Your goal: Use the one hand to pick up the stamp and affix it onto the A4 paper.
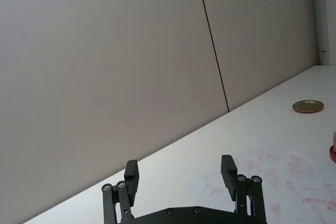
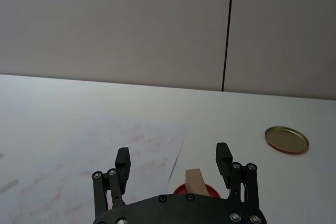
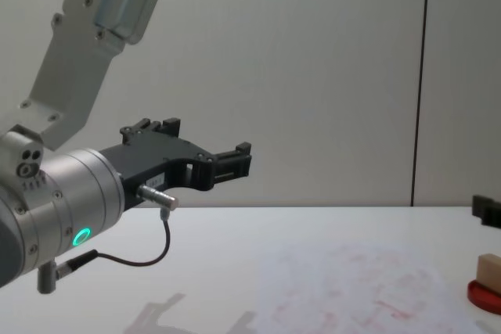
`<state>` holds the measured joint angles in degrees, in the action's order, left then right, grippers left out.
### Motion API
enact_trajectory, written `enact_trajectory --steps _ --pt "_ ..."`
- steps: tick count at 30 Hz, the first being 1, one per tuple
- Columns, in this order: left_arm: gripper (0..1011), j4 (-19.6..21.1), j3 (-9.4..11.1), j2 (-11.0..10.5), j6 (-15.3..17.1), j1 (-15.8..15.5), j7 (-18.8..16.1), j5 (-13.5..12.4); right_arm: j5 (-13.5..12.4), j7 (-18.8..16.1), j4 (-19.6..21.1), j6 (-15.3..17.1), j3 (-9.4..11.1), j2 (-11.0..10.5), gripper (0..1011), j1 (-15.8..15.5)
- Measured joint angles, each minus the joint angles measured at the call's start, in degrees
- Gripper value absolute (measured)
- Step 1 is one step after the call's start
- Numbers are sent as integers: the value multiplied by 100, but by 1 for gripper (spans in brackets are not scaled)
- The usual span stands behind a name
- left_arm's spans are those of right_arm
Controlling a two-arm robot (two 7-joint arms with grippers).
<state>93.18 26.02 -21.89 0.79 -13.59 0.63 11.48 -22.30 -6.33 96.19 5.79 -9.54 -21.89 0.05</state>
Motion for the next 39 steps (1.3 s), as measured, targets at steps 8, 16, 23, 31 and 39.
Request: enact_trajectory --steps 8,16,23,31,39 --pt "993 0 0 0 0 0 0 0 -83 -66 -222 95 59 -39 1001 45" --pt "993 0 0 0 0 0 0 0 -108 -153 -526 159 67 1 1001 175" --pt "993 0 0 0 0 0 0 0 -82 -203 -797 184 37 66 1001 299" --pt "993 0 0 0 0 0 0 0 -8 -244 -1088 212 3 141 1001 430" --pt "993 0 0 0 0 0 0 0 99 -299 -1338 242 -35 202 998 556"
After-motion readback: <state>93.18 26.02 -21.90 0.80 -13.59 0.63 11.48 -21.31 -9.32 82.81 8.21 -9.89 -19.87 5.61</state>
